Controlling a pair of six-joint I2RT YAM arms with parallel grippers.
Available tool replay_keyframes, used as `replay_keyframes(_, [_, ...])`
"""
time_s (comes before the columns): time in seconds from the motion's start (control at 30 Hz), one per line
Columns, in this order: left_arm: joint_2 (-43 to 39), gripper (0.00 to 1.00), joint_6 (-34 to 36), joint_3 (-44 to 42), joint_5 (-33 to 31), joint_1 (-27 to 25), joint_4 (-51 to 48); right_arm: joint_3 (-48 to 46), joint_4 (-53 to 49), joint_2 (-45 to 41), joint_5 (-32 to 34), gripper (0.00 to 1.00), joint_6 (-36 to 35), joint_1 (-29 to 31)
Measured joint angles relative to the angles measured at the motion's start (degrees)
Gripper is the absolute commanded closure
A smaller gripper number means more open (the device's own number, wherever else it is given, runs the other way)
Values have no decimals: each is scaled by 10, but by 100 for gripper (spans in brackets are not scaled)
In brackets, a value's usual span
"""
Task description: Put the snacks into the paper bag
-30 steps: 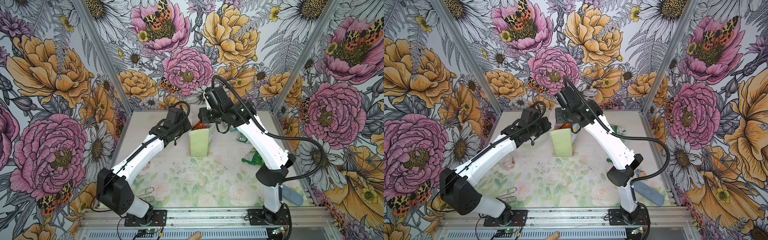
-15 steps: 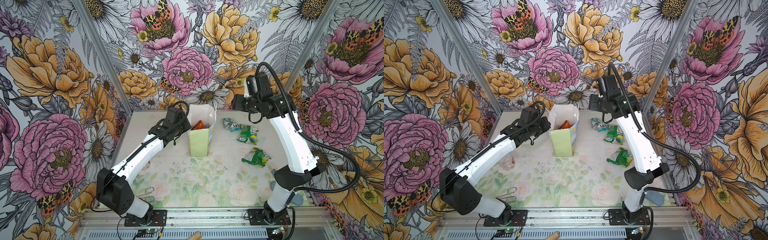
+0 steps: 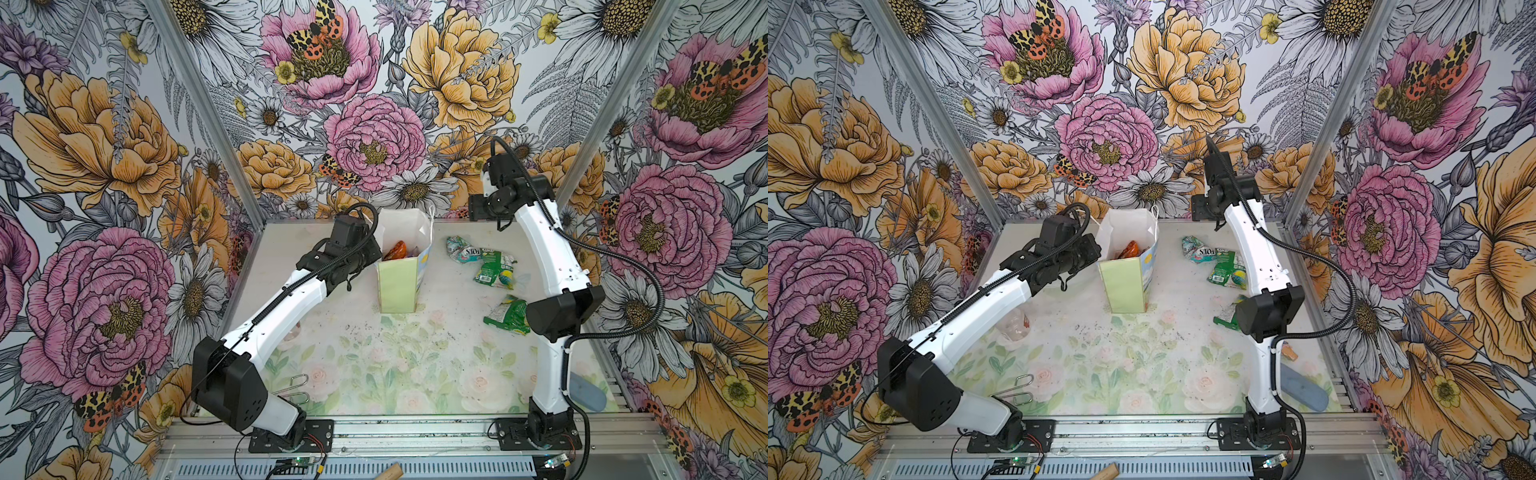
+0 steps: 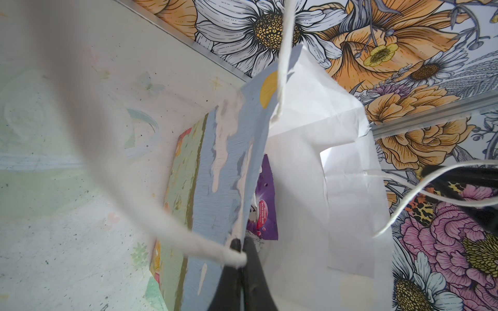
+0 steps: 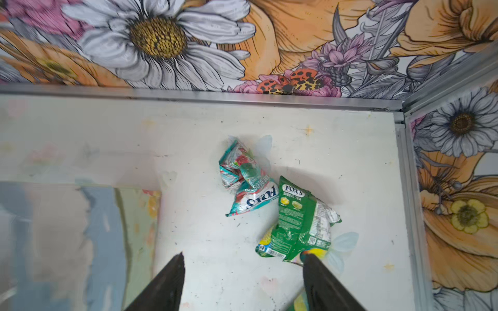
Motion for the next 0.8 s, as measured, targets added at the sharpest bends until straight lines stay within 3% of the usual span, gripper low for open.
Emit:
replay_keyframes(0.23, [-1, 100, 0, -3, 0, 0, 4, -10, 9, 66, 62, 30, -90, 2])
replay_keyframes(0.43, [-3, 100, 0, -9, 0, 2, 7, -78, 71, 74, 39, 30, -144, -4])
replay_keyframes(0.8, [-6, 100, 0, -11, 0, 3, 7, -81, 120, 141, 16, 25, -165, -5])
